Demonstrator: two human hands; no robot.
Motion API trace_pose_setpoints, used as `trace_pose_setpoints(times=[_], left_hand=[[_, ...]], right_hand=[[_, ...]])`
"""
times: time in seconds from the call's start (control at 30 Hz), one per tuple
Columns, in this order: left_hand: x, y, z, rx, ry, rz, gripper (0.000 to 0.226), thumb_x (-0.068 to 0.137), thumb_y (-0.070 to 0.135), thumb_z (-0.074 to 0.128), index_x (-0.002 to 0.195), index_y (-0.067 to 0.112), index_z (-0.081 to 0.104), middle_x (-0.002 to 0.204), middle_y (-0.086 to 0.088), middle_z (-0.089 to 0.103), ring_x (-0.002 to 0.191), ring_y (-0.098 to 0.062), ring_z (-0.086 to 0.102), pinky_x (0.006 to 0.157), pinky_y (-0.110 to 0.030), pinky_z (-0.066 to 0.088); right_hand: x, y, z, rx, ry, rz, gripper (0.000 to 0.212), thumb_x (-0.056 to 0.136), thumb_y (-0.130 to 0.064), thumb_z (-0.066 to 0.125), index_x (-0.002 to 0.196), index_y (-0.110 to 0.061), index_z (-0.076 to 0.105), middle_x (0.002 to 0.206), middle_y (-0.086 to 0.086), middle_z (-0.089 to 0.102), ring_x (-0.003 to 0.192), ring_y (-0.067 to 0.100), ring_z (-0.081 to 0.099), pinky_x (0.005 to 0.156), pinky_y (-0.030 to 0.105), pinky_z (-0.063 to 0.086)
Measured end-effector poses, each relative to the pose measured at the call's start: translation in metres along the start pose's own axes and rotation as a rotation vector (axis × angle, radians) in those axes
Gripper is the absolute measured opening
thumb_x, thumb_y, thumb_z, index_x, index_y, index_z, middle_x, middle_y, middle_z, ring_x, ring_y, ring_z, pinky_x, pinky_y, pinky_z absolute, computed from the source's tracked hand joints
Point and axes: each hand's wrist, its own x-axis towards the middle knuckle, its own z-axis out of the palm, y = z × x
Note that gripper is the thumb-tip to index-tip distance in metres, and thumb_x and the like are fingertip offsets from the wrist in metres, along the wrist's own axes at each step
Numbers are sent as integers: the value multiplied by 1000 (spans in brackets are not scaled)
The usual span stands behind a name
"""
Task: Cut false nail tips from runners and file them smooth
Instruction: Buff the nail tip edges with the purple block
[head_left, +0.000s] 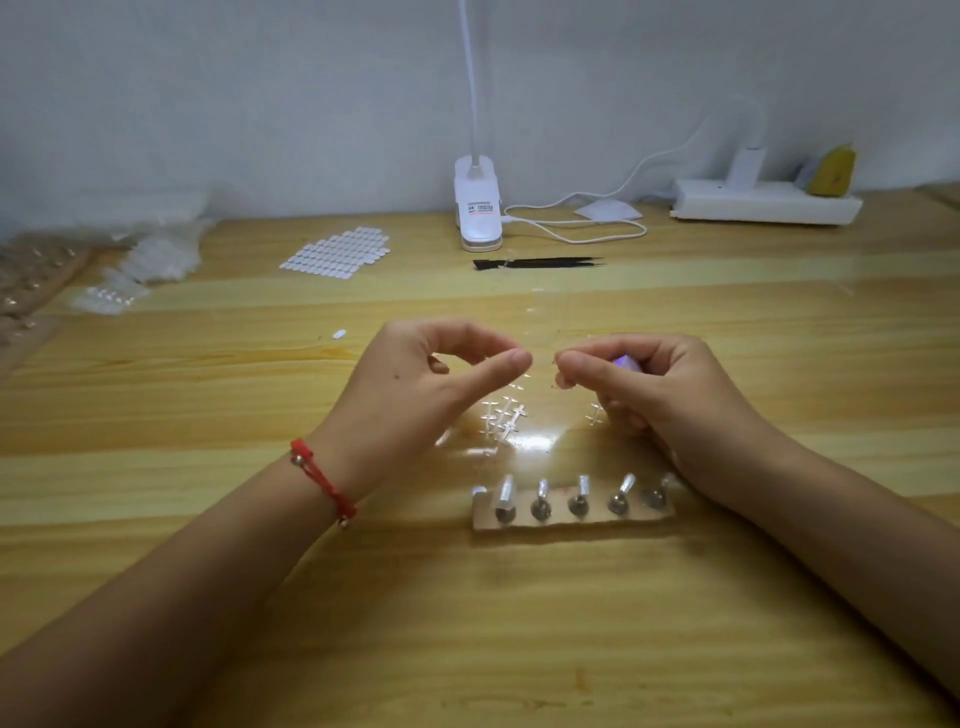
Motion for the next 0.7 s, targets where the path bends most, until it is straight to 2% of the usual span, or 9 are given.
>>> trace_pose_setpoints(times=[0.07, 0.17, 0.3, 0.37, 0.5, 0.63, 0.7], left_hand=[[1, 0, 1, -103, -30, -51, 20, 69, 39, 73, 82, 23, 75, 79, 10, 74, 70, 0, 66, 66, -11, 49], [2, -2, 2, -170, -67, -97, 26, 66, 41, 72, 83, 20, 76, 83, 5, 75, 82, -6, 70, 73, -20, 52], [0, -7, 4, -247, -137, -126, 18, 74, 36, 69, 76, 20, 75, 75, 10, 73, 68, 5, 61, 65, -6, 45], [-1, -8, 6, -279, -162, -146, 16, 76, 34, 68, 77, 20, 75, 72, 12, 71, 63, 5, 56, 62, -7, 43], [-2, -8, 9, -311, -176, -140, 17, 78, 34, 67, 79, 19, 74, 74, 12, 70, 63, 3, 53, 60, -7, 41], [-2, -8, 10, -326, -185, -136, 16, 76, 34, 66, 80, 19, 73, 68, 13, 68, 62, 0, 54, 59, -10, 44], [-2, -7, 11, -346, -215, -132, 15, 77, 31, 66, 81, 18, 72, 64, 12, 66, 60, -2, 55, 57, -13, 45]], right_hand=[[0, 0, 0, 1, 18, -1, 29, 63, -43, 80, 80, -19, 79, 72, 0, 70, 47, 7, 33, 43, 12, 31], [-1, 0, 0, 6, 33, -7, 30, 61, -43, 80, 80, -20, 79, 74, 2, 70, 48, 8, 31, 42, 13, 30], [0, 0, 1, 3, -16, -14, 28, 62, -41, 77, 81, -21, 80, 74, 3, 70, 46, 6, 32, 42, 11, 30], [0, 0, -1, -1, -45, 0, 27, 63, -41, 77, 80, -20, 79, 68, 4, 63, 46, 6, 30, 42, 12, 29], [0, -2, -4, -16, -117, 17, 16, 71, -37, 77, 75, -22, 78, 53, -14, 55, 44, 4, 29, 42, 11, 27], [0, -5, -3, -20, -153, 34, 15, 72, -37, 71, 73, -23, 77, 55, -13, 58, 43, 2, 30, 41, 11, 26], [0, -6, -4, -34, -186, 52, 17, 72, -38, 70, 71, -22, 76, 51, -13, 52, 43, 2, 29, 41, 13, 23]])
